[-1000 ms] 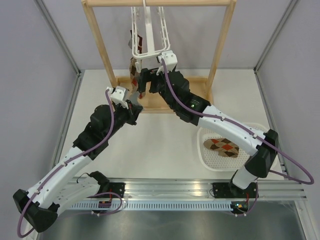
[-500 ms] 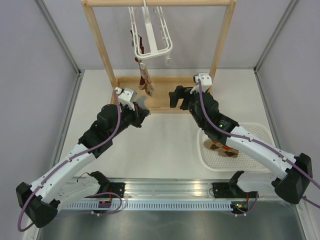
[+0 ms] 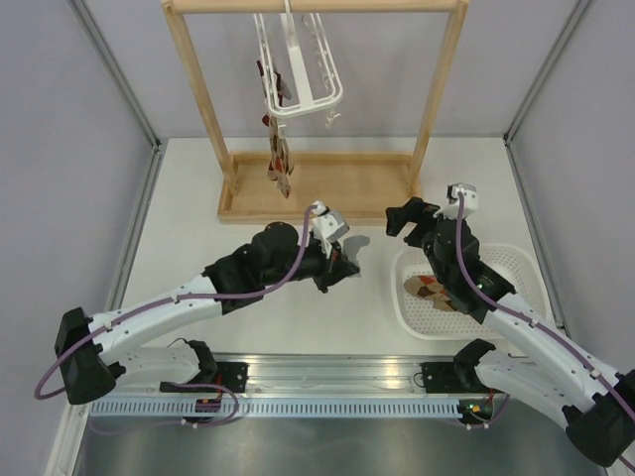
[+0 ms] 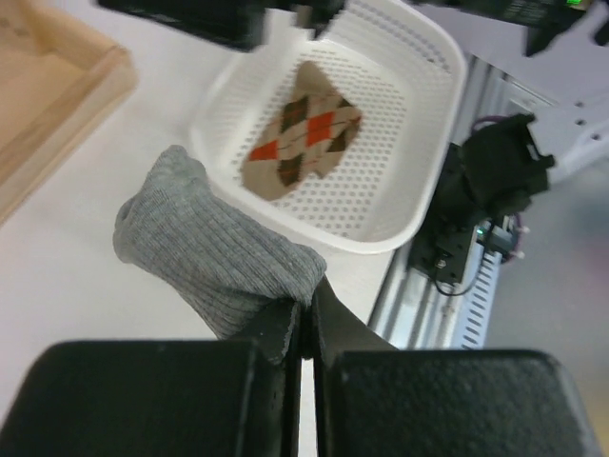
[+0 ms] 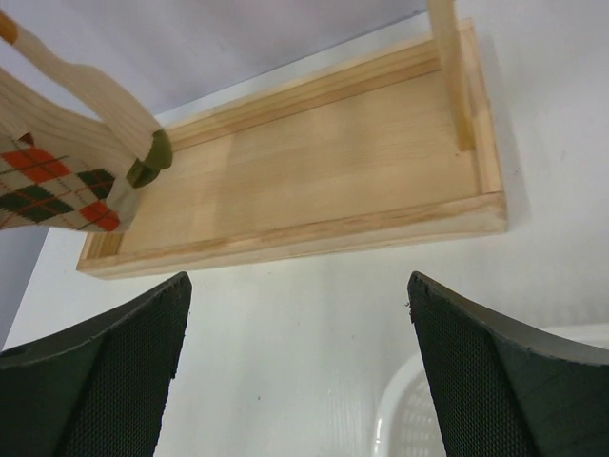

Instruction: Remove the socks clipped to the hanger

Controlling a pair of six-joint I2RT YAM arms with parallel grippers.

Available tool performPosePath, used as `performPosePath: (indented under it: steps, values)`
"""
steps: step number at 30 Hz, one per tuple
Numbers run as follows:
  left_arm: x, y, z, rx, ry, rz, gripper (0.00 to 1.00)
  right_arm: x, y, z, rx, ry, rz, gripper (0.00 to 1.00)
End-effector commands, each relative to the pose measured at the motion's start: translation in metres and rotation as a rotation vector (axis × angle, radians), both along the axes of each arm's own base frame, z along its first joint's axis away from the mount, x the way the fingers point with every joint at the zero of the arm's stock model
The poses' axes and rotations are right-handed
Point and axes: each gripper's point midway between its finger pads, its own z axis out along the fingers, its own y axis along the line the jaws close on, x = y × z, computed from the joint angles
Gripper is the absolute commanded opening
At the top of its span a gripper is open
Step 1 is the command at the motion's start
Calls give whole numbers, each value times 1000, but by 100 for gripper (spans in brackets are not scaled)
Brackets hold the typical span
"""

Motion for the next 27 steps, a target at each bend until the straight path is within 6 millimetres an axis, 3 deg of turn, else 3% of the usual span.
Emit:
performPosePath:
  steps: [1, 3, 5, 6, 9, 10, 13, 14, 18, 20, 24, 25, 27]
  values:
    - [-27, -40, 50, -93, -150, -181, 2, -5, -24, -1, 46, 3, -69, 98]
    - [-38, -61, 41, -82, -120, -249, 2, -10, -40, 3, 41, -5, -109, 98]
    - [-44, -79, 52, -121, -113, -306, 2, -13, -56, 8, 44, -15, -153, 98]
    - [-45, -92, 37, -99, -79, -327, 2, -16, -63, 4, 36, -4, -174, 98]
    - [-51, -118, 45, -125, -66, -376, 2, -27, -86, 7, 43, -8, -256, 98]
    - [-50, -128, 32, -105, -44, -386, 2, -31, -93, 7, 47, -10, -286, 98]
    - [-55, -145, 24, -100, -29, -405, 2, -51, -119, 24, 90, -89, -372, 98]
    - [-57, -155, 10, -82, -9, -413, 2, -61, -128, 37, 121, -138, -390, 98]
    - [-54, -174, -20, -40, 29, -392, 2, -81, -146, 57, 113, -181, -432, 98]
    - [-49, -181, -37, -11, 45, -355, 2, -83, -152, 57, 82, -168, -456, 98]
    - [-49, -191, -52, 19, 38, -316, 2, -87, -158, 50, 60, -164, -479, 98]
    - [-49, -193, -55, 23, 40, -313, 11, -89, -160, 51, 65, -171, -484, 98]
    - [-49, -197, -60, 29, 53, -310, 46, -89, -160, 50, 66, -172, -485, 98]
